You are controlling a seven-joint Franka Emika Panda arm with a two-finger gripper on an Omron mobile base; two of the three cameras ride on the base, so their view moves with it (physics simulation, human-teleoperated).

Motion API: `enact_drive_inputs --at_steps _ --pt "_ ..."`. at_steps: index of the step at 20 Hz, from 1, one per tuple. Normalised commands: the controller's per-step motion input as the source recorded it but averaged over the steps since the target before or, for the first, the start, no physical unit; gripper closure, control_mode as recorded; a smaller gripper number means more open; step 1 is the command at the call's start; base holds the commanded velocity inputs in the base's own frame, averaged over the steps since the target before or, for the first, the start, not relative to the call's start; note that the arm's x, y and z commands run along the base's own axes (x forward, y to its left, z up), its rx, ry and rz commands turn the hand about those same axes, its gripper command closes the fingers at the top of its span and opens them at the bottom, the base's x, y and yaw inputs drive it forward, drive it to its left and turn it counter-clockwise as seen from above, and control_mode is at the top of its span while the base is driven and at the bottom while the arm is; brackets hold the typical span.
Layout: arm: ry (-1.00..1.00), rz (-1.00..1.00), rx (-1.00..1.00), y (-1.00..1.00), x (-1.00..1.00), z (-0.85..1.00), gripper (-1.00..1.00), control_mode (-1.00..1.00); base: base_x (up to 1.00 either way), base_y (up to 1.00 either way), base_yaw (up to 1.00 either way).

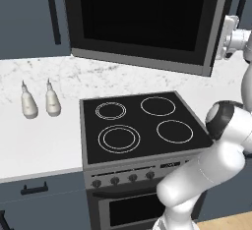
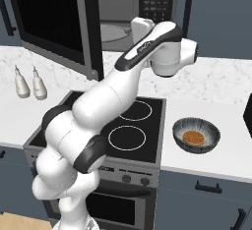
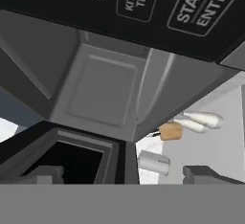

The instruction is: Open the microwave, place the bowl with waffle inside the microwave, then close the microwave door and turn it on.

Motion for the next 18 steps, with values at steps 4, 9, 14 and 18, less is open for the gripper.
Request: enact_drive_inputs --at_steps 4,9,14,18 --pt "0.01 0.19 0.00 0.32 -0.32 0.00 -1.00 -1.00 0.00 0.00 0.00" --pt "0.04 0.21 0.00 0.63 -0.32 0.00 -1.00 -1.00 0.00 0.00 0.00" --pt "0.01 0.19 0.00 0.60 -0.70 0.00 -1.00 -1.00 0.00 0.00 0.00" --pt "0.00 0.16 0.00 0.74 -1.00 0.01 -1.00 -1.00 0.00 0.00 0.00"
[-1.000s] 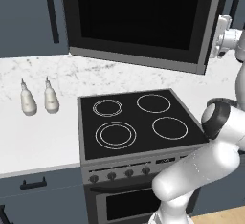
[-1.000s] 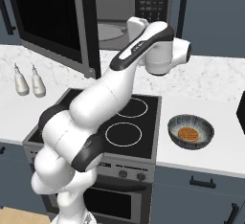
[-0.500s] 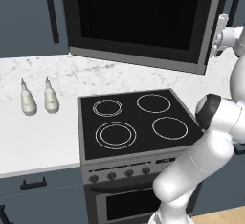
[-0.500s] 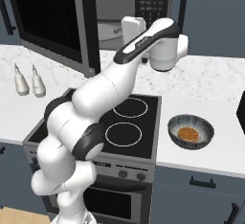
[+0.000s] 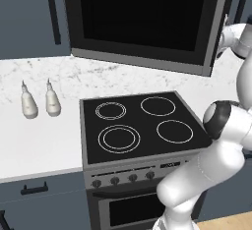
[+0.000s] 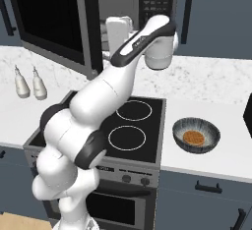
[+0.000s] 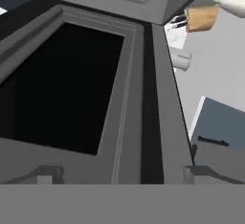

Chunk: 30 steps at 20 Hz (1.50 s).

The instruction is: Open the microwave, place the bowl with waffle inside the microwave, then close the microwave door and turn it on.

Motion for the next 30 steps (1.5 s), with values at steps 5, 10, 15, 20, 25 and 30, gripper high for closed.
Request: enact_drive_inputs --at_steps 5,10,15,20,25,30 --pt "0.00 0.12 -0.01 0.95 -0.88 0.08 -1.00 -1.00 0.00 0.00 0.00" --pt "0.00 0.08 0.00 0.80 -1.00 0.13 -1.00 -1.00 0.00 0.00 0.00" --pt "0.01 0.01 0.00 0.88 -0.80 0.03 -1.00 -1.00 0.00 0.00 0.00" --pt "0.09 0.00 -0.04 1.00 -0.11 0.00 -1.00 -1.00 0.00 0.00 0.00" --pt "0.11 0.00 -0.05 1.00 0.00 0.00 -1.00 -1.00 0.00 0.00 0.00" --pt "0.12 0.00 -0.04 0.99 0.00 0.01 -1.00 -1.00 0.00 0.00 0.00"
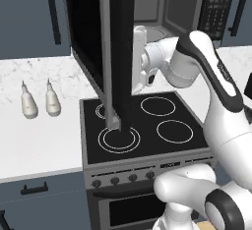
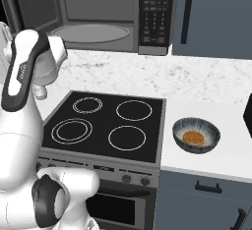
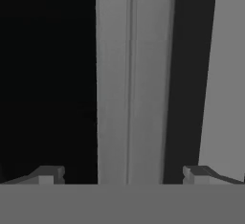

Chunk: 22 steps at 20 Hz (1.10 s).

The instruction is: Open the microwave, place the bowl with waffle inside the microwave, then close the microwave door and turn it on.

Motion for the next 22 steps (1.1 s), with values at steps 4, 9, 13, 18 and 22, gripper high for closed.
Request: enact_drive_inputs --at_steps 4,9,13,18,22 --pt "0.10 0.00 -0.03 0.87 0.00 0.00 -1.00 -1.00 0.00 0.00 0.00" --pt "0.04 0.00 -0.11 0.39 0.00 -0.02 -1.00 -1.00 0.00 0.00 0.00" --pt "0.00 -0.01 -0.10 -0.02 -0.01 -0.13 -1.00 -1.00 0.00 0.00 0.00" --pt "-0.09 -0.10 0.00 -0.72 -0.01 0.01 -1.00 -1.00 0.00 0.00 0.00" --pt "-0.05 -0.13 0.00 -0.96 0.00 0.00 -1.00 -1.00 0.00 0.00 0.00"
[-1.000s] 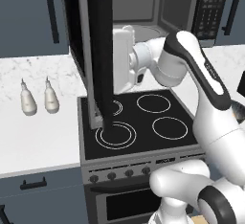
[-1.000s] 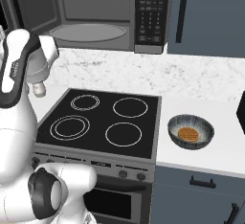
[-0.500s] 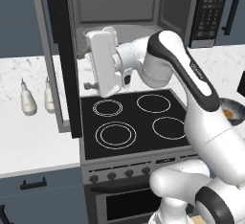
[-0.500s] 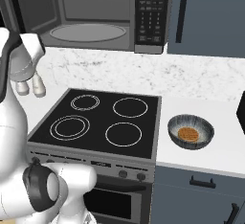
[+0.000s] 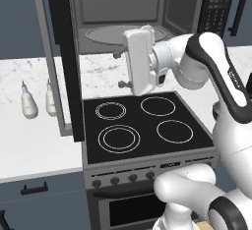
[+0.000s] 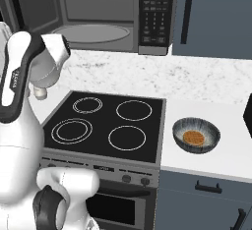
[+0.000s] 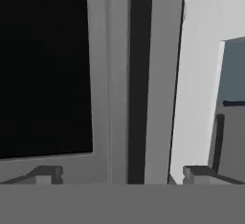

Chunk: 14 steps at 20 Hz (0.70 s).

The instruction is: Open the microwave, place the bowl with waffle inside the microwave, then close the microwave door and turn it on.

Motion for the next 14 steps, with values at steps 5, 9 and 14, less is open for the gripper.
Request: enact_drive_inputs --at_steps 5,9,14 --pt "-0.01 -0.26 -0.02 -1.00 -0.06 -0.17 -1.00 -1.00 0.00 0.00 0.00" --pt "0.00 -0.36 -0.07 -1.00 -0.16 -0.57 -1.00 -1.00 0.00 0.00 0.00" --pt "-0.01 -0.36 -0.08 -1.00 -0.16 -0.76 -1.00 -1.00 0.00 0.00 0.00"
